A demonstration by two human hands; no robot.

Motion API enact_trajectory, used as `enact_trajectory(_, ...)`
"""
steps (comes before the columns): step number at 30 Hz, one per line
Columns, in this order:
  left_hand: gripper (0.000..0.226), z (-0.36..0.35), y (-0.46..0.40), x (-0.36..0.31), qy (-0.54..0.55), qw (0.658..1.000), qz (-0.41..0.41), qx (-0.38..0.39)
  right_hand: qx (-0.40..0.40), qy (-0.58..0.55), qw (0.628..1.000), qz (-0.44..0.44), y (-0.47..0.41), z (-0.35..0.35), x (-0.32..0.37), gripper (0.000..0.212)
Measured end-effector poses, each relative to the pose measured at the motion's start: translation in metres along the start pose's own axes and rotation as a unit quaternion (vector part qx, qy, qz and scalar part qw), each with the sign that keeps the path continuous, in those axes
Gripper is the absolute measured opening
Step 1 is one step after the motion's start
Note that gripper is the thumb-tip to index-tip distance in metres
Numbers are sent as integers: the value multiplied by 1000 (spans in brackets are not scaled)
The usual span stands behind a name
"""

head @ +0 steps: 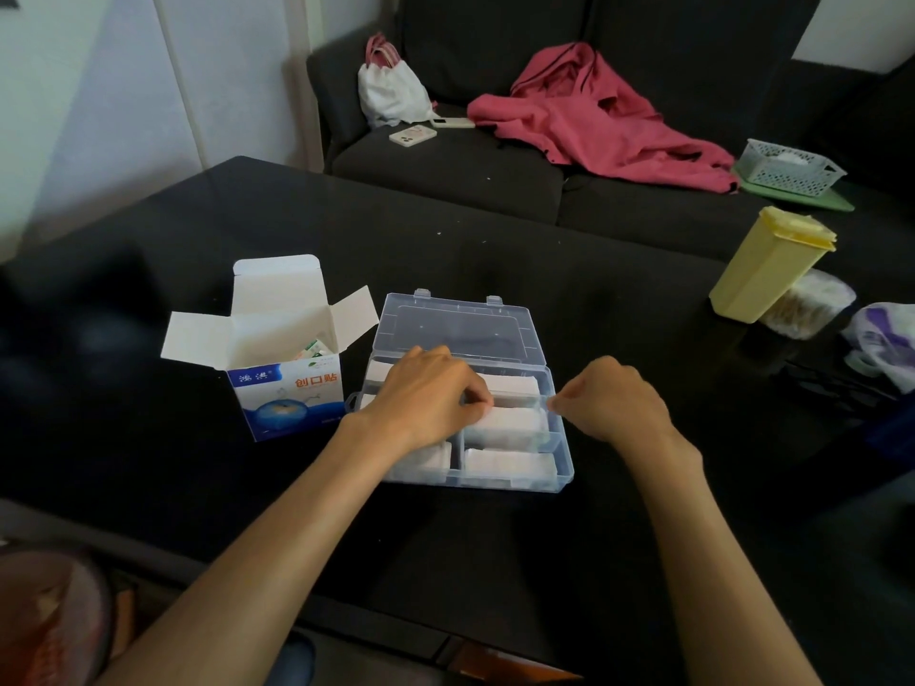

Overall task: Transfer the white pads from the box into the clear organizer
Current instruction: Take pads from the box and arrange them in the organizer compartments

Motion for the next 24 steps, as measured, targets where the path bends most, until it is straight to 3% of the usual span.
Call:
enact_trajectory(10, 27, 1, 0, -2, -5, 1000, 7, 5, 13, 168, 985, 22, 13, -7, 26, 14)
enact_trajectory(18, 23, 1, 1, -1, 13, 1000, -2, 12, 144, -37, 988, -46, -1, -17, 0, 26)
enact_trajectory(24, 24, 1, 0, -1, 19, 1000, 5, 18, 45, 60, 997, -29, 1, -3, 4, 23)
Point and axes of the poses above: each hand's wrist, its own y-axis away from the middle knuckle, its own z-axis out of the back of the hand, x = y × z, the point moved 6 cm from there along -y, towards the middle knuckle, and after that the axes turned 1 degree about y, right-handed, at the moved point
